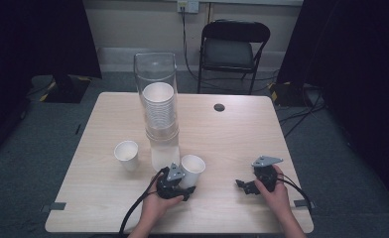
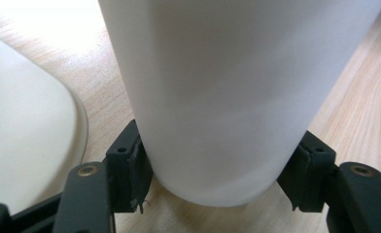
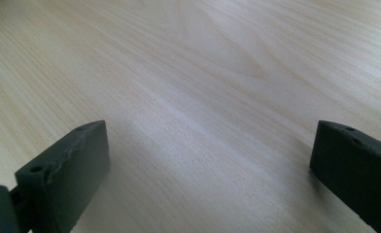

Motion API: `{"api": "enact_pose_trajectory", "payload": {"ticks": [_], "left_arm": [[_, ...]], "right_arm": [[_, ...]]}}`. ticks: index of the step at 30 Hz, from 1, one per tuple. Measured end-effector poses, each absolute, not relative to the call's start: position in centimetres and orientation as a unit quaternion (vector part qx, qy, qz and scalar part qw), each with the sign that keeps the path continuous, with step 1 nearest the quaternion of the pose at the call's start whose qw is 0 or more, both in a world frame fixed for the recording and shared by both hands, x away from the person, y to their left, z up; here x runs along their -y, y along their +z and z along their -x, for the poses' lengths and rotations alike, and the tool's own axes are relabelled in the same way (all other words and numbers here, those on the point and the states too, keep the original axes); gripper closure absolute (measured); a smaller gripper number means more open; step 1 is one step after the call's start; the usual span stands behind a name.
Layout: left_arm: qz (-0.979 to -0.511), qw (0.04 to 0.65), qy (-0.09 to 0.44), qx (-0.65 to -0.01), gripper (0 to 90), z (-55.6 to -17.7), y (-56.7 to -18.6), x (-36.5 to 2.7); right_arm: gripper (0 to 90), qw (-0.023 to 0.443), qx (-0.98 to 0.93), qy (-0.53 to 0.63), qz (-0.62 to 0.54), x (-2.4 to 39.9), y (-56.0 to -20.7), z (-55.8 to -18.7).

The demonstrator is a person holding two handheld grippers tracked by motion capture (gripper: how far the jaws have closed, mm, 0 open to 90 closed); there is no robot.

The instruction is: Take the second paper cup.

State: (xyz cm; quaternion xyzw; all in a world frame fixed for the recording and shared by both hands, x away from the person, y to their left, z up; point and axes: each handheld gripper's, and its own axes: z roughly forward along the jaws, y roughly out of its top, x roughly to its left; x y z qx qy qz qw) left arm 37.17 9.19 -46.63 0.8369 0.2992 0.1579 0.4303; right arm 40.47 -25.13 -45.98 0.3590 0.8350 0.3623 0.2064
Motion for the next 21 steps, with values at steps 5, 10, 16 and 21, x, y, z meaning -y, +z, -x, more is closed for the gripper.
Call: {"api": "enact_pose_trajectory", "payload": {"ticks": [5,10,16,21], "left_arm": [[-0.846,0.417,0.174,-0.283,36.5,-37.0,-46.6,-9.0],[-0.850,0.411,0.179,-0.277,36.5,-36.9,-46.6,-9.0],[-0.850,0.411,0.178,-0.277,36.4,-36.9,-46.6,-9.0],[-0.854,0.406,0.179,-0.273,36.4,-36.8,-46.5,-9.0]], "right_arm": [[0.3,0.206,-0.835,0.362,-0.359,25.1,-46.0,-40.5],[0.4,0.207,-0.835,0.361,-0.360,25.1,-46.0,-40.4],[20.5,0.205,-0.835,0.370,-0.353,25.1,-45.5,-40.1],[18.8,0.194,-0.832,0.396,-0.338,23.9,-43.8,-39.4]]}}
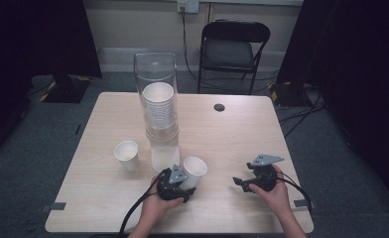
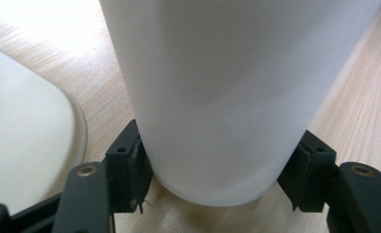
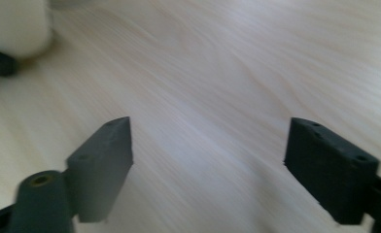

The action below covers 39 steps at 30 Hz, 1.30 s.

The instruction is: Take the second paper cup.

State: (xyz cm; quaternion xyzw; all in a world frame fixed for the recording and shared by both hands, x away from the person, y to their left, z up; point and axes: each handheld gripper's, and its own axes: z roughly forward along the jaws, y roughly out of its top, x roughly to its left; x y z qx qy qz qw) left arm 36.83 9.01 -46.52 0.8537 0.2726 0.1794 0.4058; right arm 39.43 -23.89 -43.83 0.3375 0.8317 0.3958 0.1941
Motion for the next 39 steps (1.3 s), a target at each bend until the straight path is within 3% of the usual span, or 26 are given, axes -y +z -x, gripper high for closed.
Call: {"api": "enact_pose_trajectory", "payload": {"ticks": [8,17,27,32,34,36,39], "left_arm": [[-0.851,0.417,0.173,-0.269,36.3,-36.8,-46.6,-8.9],[-0.855,0.416,0.180,-0.252,36.4,-36.6,-46.6,-8.6],[-0.855,0.425,0.183,-0.235,36.4,-36.1,-46.2,-7.6],[-0.860,0.422,0.176,-0.227,36.2,-35.8,-46.3,-6.8],[-0.858,0.427,0.172,-0.227,36.0,-35.8,-46.4,-6.8],[-0.862,0.421,0.176,-0.222,35.8,-35.7,-46.4,-6.8],[-0.860,0.426,0.169,-0.224,34.8,-35.7,-46.3,-6.9]], "right_arm": [[28.4,0.159,-0.826,0.457,-0.289,20.0,-39.6,-38.2],[42.5,0.108,-0.794,0.516,-0.302,18.9,-38.3,-38.6],[47.1,0.076,-0.823,0.486,-0.285,16.4,-37.8,-38.9],[71.0,0.070,-0.835,0.455,-0.302,15.6,-38.2,-38.9],[74.2,0.068,-0.833,0.454,-0.309,15.6,-38.2,-38.9],[83.4,0.051,-0.825,0.460,-0.326,15.9,-38.0,-39.2],[85.5,0.039,-0.821,0.460,-0.336,16.1,-37.8,-39.3]]}}
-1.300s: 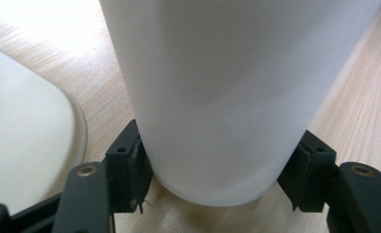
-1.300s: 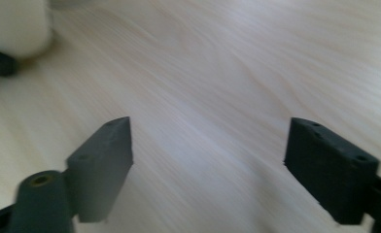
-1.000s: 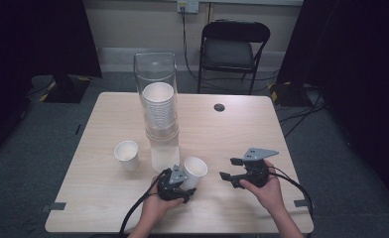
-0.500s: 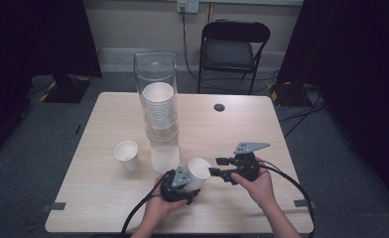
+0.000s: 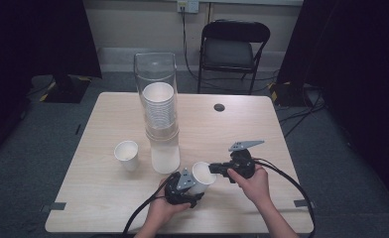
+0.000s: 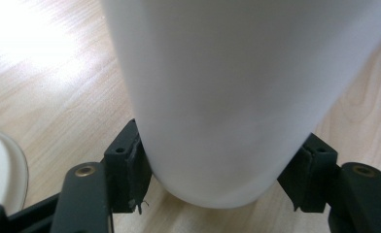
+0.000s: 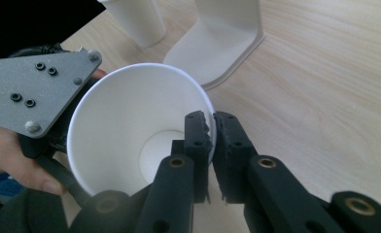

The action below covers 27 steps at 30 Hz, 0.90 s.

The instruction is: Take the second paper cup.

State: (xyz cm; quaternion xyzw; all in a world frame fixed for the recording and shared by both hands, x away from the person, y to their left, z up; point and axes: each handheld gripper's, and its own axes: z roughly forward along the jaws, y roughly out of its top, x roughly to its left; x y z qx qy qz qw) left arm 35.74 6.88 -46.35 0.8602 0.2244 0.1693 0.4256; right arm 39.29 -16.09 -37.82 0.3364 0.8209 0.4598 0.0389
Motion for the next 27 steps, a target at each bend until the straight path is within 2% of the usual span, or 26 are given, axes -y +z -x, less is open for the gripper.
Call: {"api": "enact_pose_trajectory", "payload": {"ticks": [3,4,7,16,17,18,19,20,21,23,25,26,27], "left_arm": [[-0.860,0.419,0.164,-0.238,31.2,-35.9,-46.4,-7.2],[-0.865,0.409,0.165,-0.240,26.8,-35.9,-46.4,-7.4],[-0.868,0.400,0.162,-0.246,25.7,-35.9,-46.5,-8.1],[-0.869,0.396,0.156,-0.253,23.4,-35.9,-46.5,-9.4],[-0.864,0.404,0.155,-0.258,23.4,-35.8,-46.6,-9.5],[-0.864,0.404,0.155,-0.258,23.2,-35.8,-46.6,-9.5],[-0.866,0.398,0.154,-0.260,22.8,-35.8,-46.5,-9.6],[-0.867,0.397,0.155,-0.259,22.7,-35.8,-46.5,-9.9],[-0.867,0.397,0.155,-0.259,22.5,-35.8,-46.5,-9.9],[-0.868,0.397,0.154,-0.256,22.0,-35.7,-46.6,-10.4],[-0.866,0.399,0.152,-0.262,21.9,-35.6,-46.6,-10.7],[-0.866,0.399,0.152,-0.262,21.9,-35.6,-46.6,-10.7],[-0.867,0.395,0.153,-0.262,21.9,-35.6,-46.5,-11.0]], "right_arm": [[86.9,0.032,-0.814,0.462,-0.350,16.4,-37.7,-39.7],[87.4,0.031,-0.812,0.463,-0.355,16.6,-37.7,-39.9],[87.3,0.053,-0.817,0.450,-0.357,16.9,-37.5,-39.9],[84.7,0.059,-0.812,0.447,-0.371,17.6,-37.7,-40.5],[79.1,0.057,-0.810,0.447,-0.375,17.6,-37.9,-40.6],[79.1,0.057,-0.810,0.447,-0.375,17.6,-37.9,-40.6],[70.2,0.061,-0.806,0.451,-0.379,17.8,-37.9,-40.6],[65.3,0.061,-0.805,0.452,-0.380,17.9,-37.9,-40.6],[65.3,0.061,-0.805,0.452,-0.380,17.9,-37.9,-40.6],[46.8,0.086,-0.798,0.459,-0.380,18.6,-37.7,-40.5],[33.1,0.104,-0.788,0.476,-0.376,19.4,-37.6,-40.5],[29.4,0.114,-0.785,0.480,-0.375,19.8,-37.6,-40.5],[29.4,0.114,-0.785,0.480,-0.375,19.8,-37.6,-40.5]]}}
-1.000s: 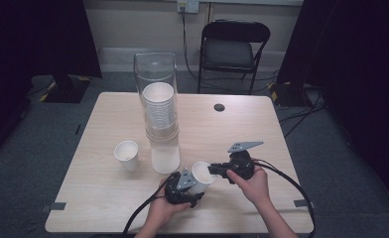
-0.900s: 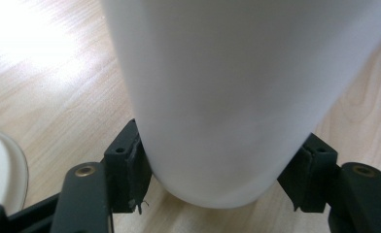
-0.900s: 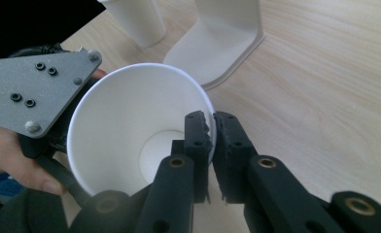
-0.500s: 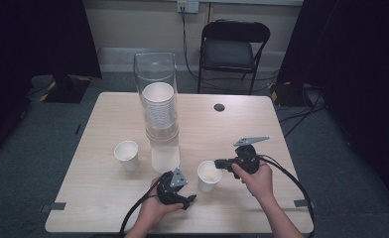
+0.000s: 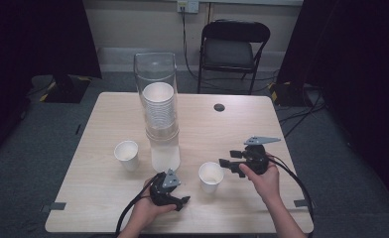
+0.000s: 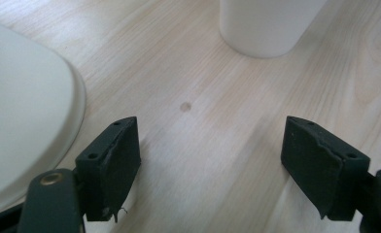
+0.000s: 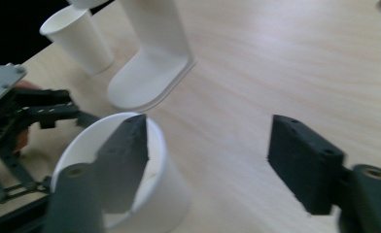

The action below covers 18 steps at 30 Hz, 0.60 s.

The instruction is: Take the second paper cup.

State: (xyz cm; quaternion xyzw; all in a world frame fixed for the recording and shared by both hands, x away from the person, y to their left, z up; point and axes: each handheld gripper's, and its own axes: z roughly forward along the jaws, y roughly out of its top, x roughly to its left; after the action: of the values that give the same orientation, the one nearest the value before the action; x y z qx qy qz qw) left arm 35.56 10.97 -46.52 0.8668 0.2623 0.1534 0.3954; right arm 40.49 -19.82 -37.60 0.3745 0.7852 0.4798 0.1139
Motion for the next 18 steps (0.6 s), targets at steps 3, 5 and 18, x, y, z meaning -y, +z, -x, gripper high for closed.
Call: {"api": "enact_pose_trajectory", "payload": {"ticks": [3,5,18], "left_arm": [[-0.866,0.392,0.150,-0.270,20.9,-35.6,-46.4,-11.6],[-0.865,0.395,0.149,-0.270,20.9,-35.5,-46.5,-11.9],[-0.870,0.381,0.145,-0.276,19.2,-35.1,-46.3,-14.5]], "right_arm": [[18.4,0.145,-0.769,0.496,-0.375,22.1,-37.8,-40.4],[15.9,0.159,-0.769,0.492,-0.376,22.9,-38.1,-40.4],[14.6,0.209,-0.800,0.415,-0.380,26.2,-43.4,-40.3]]}}
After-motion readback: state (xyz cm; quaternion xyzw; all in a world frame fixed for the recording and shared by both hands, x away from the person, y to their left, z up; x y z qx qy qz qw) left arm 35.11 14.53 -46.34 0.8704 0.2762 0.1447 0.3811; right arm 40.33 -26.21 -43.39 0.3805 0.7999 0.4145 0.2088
